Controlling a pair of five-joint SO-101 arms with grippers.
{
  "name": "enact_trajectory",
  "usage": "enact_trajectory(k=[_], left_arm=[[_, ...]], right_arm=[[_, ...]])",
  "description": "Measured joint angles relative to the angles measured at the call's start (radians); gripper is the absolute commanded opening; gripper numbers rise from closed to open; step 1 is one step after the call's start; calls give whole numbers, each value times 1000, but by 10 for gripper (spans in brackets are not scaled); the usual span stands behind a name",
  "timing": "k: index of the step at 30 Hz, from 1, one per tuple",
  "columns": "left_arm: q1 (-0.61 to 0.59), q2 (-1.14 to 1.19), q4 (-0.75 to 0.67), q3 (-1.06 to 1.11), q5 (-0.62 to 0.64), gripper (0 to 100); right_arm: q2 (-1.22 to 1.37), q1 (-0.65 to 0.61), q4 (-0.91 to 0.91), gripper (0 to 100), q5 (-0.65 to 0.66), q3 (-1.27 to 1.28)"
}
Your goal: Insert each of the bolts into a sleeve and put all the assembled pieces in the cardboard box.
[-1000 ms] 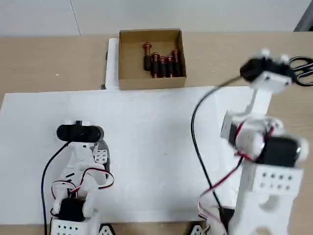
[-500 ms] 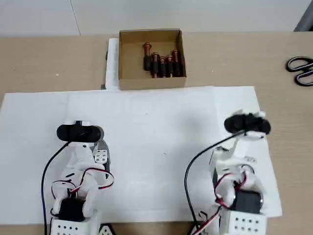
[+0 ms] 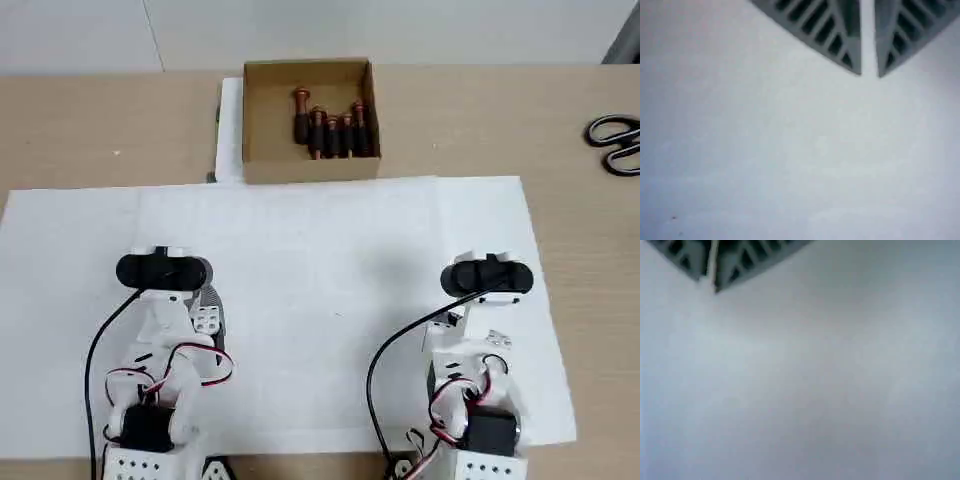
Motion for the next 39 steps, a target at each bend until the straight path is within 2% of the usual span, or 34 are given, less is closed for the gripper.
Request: enact_trajectory(k=[10,39], left_arm=[[0,0,0,0,0,7],[0,0,-31,8,0,7]], right_arm=[[-2,-135,-5,4,0,52],[-2,-144,-15,4,-26,72]])
